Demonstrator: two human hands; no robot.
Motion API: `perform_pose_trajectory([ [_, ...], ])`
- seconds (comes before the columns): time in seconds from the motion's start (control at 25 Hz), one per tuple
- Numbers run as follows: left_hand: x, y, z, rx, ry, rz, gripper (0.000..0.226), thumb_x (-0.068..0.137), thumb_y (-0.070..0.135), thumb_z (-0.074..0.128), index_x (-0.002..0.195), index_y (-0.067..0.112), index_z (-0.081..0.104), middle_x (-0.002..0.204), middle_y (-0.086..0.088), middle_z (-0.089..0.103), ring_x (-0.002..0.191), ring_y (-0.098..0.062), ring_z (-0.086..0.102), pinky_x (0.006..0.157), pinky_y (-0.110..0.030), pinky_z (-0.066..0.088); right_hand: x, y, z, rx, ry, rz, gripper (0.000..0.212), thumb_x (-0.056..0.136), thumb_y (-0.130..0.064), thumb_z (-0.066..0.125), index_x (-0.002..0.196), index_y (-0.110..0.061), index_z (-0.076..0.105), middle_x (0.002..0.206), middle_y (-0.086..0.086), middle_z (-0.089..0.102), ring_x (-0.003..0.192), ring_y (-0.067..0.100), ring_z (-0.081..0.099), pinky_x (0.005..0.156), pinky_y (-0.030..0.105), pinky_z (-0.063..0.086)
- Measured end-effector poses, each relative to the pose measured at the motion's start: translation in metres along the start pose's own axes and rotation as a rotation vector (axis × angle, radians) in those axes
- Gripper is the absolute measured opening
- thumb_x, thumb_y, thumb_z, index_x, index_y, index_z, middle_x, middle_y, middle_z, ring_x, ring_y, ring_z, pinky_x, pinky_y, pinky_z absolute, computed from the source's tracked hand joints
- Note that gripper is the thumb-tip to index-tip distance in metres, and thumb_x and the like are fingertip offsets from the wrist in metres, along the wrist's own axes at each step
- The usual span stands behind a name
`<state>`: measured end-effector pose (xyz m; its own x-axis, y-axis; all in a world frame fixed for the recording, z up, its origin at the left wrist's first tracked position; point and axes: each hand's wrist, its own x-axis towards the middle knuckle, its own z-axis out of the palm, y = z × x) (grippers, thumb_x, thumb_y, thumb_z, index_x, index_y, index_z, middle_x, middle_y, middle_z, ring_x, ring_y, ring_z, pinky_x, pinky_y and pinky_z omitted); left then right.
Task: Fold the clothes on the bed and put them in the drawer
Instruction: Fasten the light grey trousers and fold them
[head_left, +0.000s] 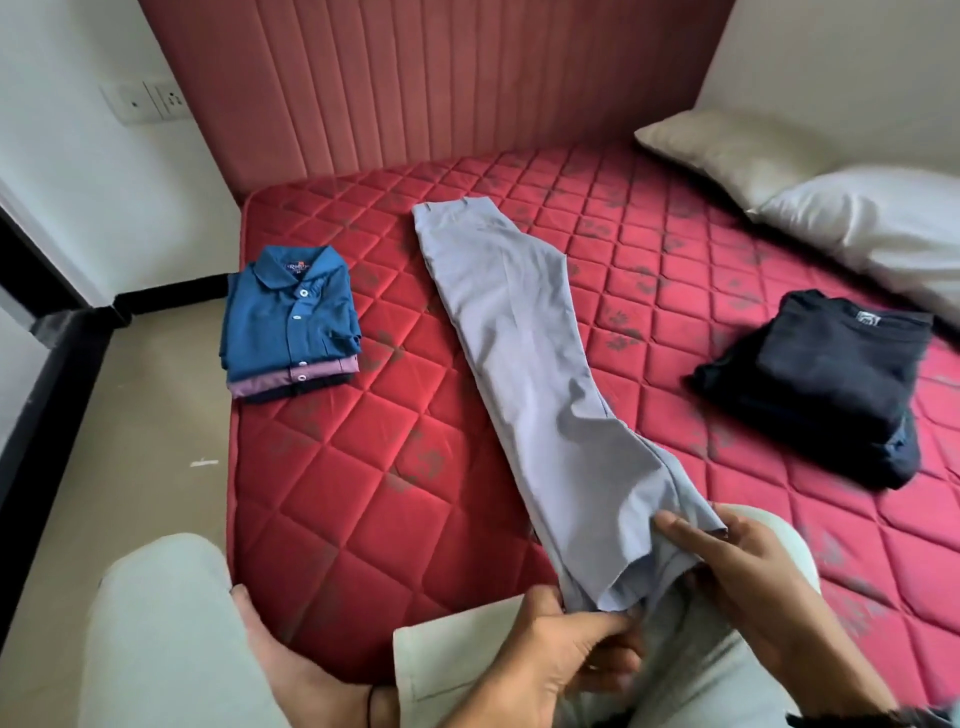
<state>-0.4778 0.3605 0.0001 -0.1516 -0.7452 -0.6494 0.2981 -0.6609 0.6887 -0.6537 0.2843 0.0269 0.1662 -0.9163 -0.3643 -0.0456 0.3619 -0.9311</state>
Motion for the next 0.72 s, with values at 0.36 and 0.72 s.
perform_pose_trajectory([
  [0.36, -0.018, -0.002, -0.026, 0.304, -0.190, -0.134, 0.034, 0.086, 0.043, 0.081, 0.099, 0.012, 0.072, 0.096, -0.016, 0.077, 0.072, -0.016, 0.072, 0.067, -0.025, 0.058, -0.043, 0.000, 0.016, 0.113, 0.215, 0.053, 0.017, 0.094, -0.019, 0.069, 0.091, -0.002, 0.066, 0.083, 0.015, 0.070, 0.076, 0.029, 0.065, 0.076, 0.039, 0.054],
  [0.72, 0.006, -0.010, -0.042, 0.407, 0.251, 0.324, 0.057, 0.070, 0.045, 0.082, 0.113, 0.046, 0.046, 0.078, -0.016, 0.070, 0.065, -0.028, 0.068, 0.063, -0.040, 0.058, -0.037, 0.013, 0.018, -0.125, 0.371, 0.019, 0.029, 0.083, 0.004, 0.077, 0.095, -0.013, 0.057, 0.068, 0.015, 0.069, 0.059, 0.031, 0.069, 0.072, 0.054, 0.061],
])
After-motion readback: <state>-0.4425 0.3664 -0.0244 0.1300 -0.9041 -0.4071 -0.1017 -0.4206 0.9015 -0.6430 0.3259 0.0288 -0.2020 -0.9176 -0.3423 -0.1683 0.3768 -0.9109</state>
